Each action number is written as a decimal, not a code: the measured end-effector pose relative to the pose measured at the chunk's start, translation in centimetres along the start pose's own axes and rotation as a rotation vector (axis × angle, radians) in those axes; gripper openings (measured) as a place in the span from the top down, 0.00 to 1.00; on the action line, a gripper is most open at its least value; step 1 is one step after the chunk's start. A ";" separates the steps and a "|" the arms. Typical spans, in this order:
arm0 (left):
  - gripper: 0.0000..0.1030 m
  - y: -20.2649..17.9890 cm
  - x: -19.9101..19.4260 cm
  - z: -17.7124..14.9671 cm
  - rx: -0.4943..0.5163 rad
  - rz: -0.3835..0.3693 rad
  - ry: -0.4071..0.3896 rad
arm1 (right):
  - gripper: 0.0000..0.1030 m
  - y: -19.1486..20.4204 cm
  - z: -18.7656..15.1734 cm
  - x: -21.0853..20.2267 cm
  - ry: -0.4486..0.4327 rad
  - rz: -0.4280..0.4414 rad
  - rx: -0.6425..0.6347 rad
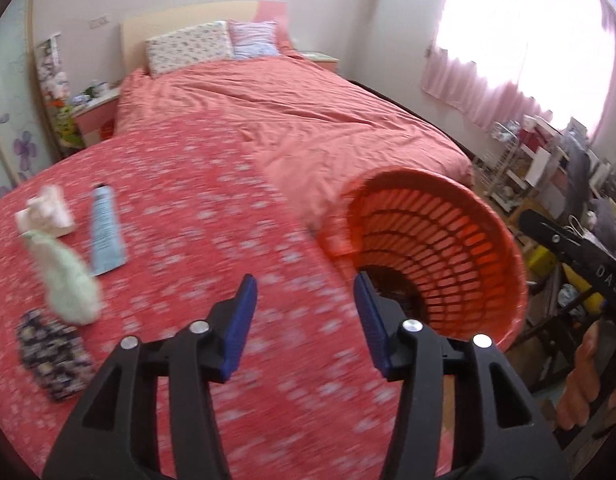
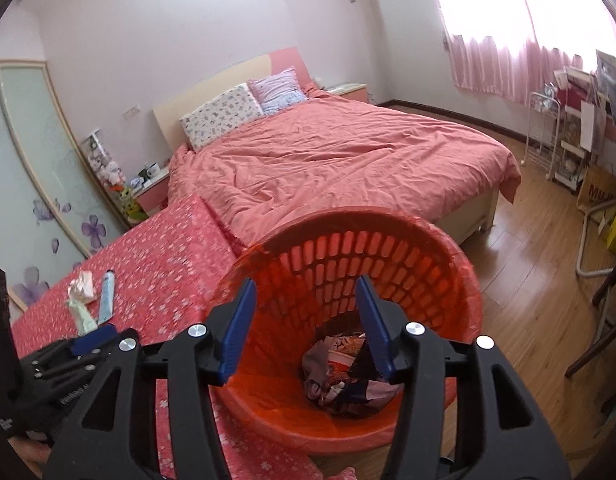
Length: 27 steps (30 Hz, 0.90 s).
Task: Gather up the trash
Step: 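Carry the hair clip and mesh pad over the orange basket and release both, then grasp the daisy pouch with the left tool while the right tool grasps the light blue tube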
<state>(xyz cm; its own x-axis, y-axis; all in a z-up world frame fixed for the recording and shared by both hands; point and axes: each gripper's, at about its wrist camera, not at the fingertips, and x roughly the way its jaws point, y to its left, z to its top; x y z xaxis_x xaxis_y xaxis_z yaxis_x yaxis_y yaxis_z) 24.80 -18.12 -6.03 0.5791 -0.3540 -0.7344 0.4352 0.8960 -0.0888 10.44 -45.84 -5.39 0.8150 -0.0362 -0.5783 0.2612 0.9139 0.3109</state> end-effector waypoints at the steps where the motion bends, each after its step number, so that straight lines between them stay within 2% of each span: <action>1: 0.46 0.8 -0.5 -0.1 -0.005 0.016 -0.008 | 0.49 0.6 -0.2 -0.1 0.002 0.004 -0.014; 4: 0.40 4.2 -2.4 -1.2 -0.030 0.102 -0.035 | 0.48 2.9 -1.0 -0.2 0.010 0.002 -0.073; 11: 0.34 13.4 -4.9 -4.2 -0.145 0.303 -0.037 | 0.48 7.0 -2.9 0.6 0.064 0.040 -0.157; 16: 0.34 16.9 -3.4 -5.3 -0.220 0.287 0.034 | 0.48 10.1 -4.0 1.4 0.101 0.061 -0.198; 18: 0.43 17.3 -2.4 -5.7 -0.227 0.267 0.063 | 0.48 11.4 -4.5 1.7 0.112 0.067 -0.221; 19: 0.56 17.6 -2.1 -6.0 -0.231 0.256 0.070 | 0.48 12.2 -4.7 1.8 0.119 0.070 -0.238; 21: 0.74 17.7 -2.3 -6.0 -0.220 0.265 0.052 | 0.48 13.3 -5.1 2.3 0.128 0.074 -0.258; 24: 0.81 18.9 -2.9 -6.1 -0.237 0.244 0.054 | 0.48 15.3 -5.7 3.0 0.143 0.088 -0.298; 27: 0.81 21.2 -4.0 -6.5 -0.239 0.319 0.036 | 0.48 17.8 -6.2 4.0 0.161 0.120 -0.335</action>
<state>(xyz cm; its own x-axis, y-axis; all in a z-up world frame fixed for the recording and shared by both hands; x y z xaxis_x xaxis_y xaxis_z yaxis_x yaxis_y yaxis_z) 27.21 4.01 -9.31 0.6332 -0.0420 -0.7729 0.0620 0.9981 -0.0034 15.16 -27.23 -6.90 0.7311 0.1184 -0.6719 -0.0363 0.9902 0.1350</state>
